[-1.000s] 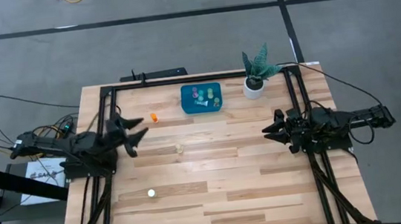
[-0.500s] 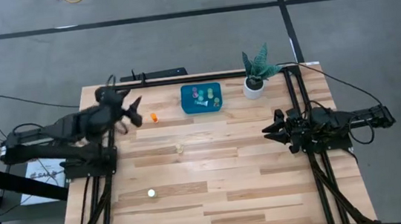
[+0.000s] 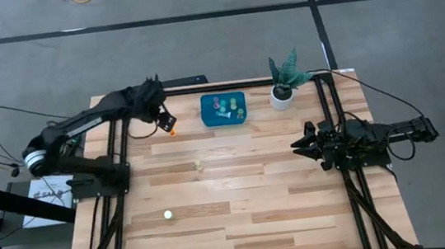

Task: Pick and place pill bottles into a basket
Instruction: Put the orange pill bottle into the blue bin

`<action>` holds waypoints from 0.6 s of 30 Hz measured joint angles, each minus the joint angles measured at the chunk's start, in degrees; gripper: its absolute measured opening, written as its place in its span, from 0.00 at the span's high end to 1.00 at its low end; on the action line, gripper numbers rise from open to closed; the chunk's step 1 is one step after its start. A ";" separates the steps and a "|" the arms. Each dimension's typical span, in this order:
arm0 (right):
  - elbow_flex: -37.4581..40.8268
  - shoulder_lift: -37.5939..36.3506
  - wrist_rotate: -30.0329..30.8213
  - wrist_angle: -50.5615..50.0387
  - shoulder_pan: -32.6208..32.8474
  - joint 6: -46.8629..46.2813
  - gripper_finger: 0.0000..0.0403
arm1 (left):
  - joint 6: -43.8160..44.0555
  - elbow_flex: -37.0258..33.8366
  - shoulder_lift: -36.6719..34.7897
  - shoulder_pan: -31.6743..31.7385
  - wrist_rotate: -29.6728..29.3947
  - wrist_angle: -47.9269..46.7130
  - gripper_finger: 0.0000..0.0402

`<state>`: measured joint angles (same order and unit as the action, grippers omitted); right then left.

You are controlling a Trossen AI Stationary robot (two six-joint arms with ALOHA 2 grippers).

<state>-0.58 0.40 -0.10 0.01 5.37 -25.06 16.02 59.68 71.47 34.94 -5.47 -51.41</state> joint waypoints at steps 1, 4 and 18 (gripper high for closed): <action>0.00 0.00 0.00 0.00 0.00 0.01 0.71 | -0.05 0.00 1.22 1.08 1.62 0.04 0.44; 0.00 0.00 -0.01 0.00 0.00 0.00 0.71 | -1.07 0.00 4.45 3.06 4.43 0.10 0.44; 0.00 0.00 -0.02 0.00 0.00 0.01 0.71 | -6.83 0.02 14.94 3.43 8.45 0.89 0.44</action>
<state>-0.58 0.40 -0.12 0.01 5.37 -25.05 9.19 59.70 86.41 38.37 2.98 -50.52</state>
